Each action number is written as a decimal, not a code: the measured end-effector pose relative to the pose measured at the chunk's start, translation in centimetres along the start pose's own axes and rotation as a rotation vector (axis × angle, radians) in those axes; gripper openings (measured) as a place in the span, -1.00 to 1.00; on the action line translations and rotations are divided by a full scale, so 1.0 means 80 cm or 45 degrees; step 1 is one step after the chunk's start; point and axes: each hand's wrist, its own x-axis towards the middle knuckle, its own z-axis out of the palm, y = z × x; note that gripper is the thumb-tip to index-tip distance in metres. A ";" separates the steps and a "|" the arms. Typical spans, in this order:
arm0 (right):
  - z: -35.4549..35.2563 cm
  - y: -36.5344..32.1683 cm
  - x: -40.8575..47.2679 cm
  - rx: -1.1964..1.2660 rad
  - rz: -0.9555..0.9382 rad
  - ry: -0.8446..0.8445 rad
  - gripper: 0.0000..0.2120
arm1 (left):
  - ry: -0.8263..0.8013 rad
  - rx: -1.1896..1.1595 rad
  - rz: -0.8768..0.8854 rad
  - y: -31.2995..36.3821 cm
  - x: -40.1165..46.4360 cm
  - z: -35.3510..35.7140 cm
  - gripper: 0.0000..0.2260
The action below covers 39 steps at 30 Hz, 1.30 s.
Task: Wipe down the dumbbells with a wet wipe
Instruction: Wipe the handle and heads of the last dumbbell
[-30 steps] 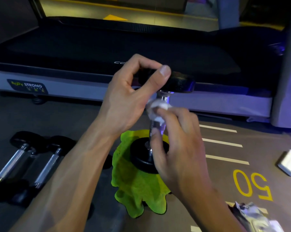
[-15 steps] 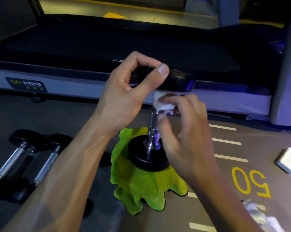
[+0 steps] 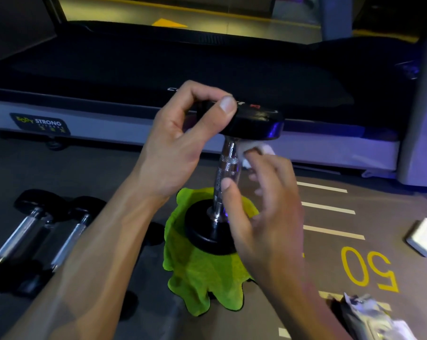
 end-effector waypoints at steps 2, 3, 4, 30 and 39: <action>0.013 -0.005 -0.013 -0.123 -0.201 -0.025 -0.62 | -0.001 0.010 0.018 0.001 0.003 0.002 -0.89; 0.018 -0.008 -0.015 -0.171 -0.248 -0.049 -0.61 | -0.017 0.028 0.041 0.001 0.004 0.004 -0.93; 0.020 -0.010 -0.013 -0.181 -0.253 -0.051 -0.62 | -0.037 0.052 0.068 0.003 0.004 0.006 -0.96; 0.017 -0.004 0.029 0.629 0.119 0.156 -0.94 | 0.041 -0.050 -0.088 0.003 -0.006 -0.012 -0.84; 0.009 0.032 -0.026 0.024 -0.093 -0.322 -0.93 | 0.139 0.147 -0.012 0.002 -0.013 -0.011 -0.59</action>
